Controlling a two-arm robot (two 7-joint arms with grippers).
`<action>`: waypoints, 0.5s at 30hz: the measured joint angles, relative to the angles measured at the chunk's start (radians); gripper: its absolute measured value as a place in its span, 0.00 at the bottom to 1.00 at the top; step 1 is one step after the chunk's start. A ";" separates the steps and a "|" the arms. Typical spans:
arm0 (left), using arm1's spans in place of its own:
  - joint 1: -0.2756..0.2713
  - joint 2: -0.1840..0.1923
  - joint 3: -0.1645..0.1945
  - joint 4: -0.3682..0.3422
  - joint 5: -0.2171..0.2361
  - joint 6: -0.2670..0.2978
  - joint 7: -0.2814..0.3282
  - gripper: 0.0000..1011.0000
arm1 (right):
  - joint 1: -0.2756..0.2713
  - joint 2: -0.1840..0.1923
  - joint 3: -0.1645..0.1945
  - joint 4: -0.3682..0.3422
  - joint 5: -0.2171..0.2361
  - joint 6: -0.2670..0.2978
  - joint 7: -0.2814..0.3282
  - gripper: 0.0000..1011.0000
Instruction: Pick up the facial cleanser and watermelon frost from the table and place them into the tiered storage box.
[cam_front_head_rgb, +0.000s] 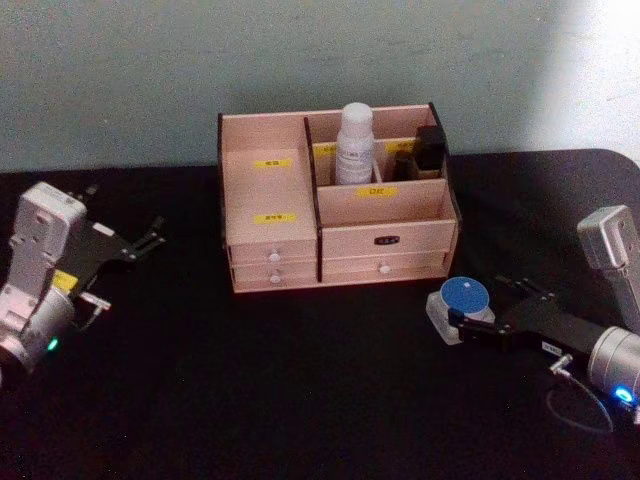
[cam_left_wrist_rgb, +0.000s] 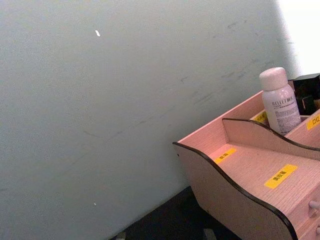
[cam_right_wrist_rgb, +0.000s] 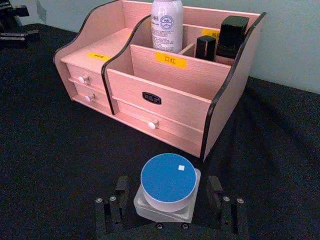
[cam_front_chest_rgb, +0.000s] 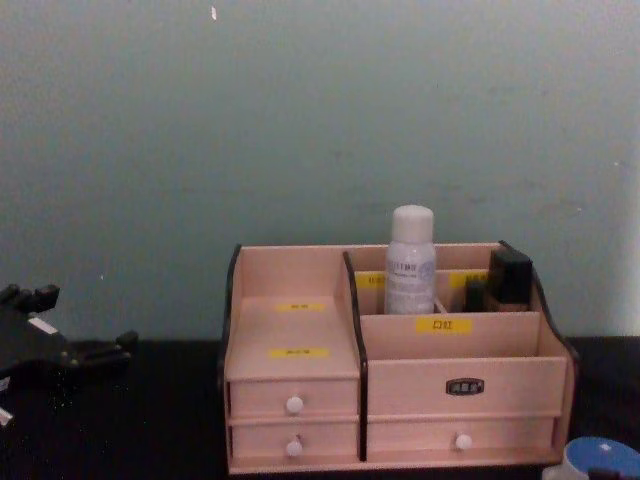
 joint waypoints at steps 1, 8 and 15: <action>0.000 0.000 0.000 0.000 0.000 0.000 0.000 0.99 | 0.001 0.000 -0.001 0.001 0.000 0.001 0.000 0.99; 0.000 0.000 0.000 0.000 0.000 0.000 0.000 0.99 | 0.007 0.002 -0.010 0.007 0.000 0.002 -0.006 0.99; 0.000 0.000 0.000 0.000 0.000 0.000 0.000 0.99 | 0.016 0.001 -0.020 0.017 -0.010 -0.005 -0.007 0.99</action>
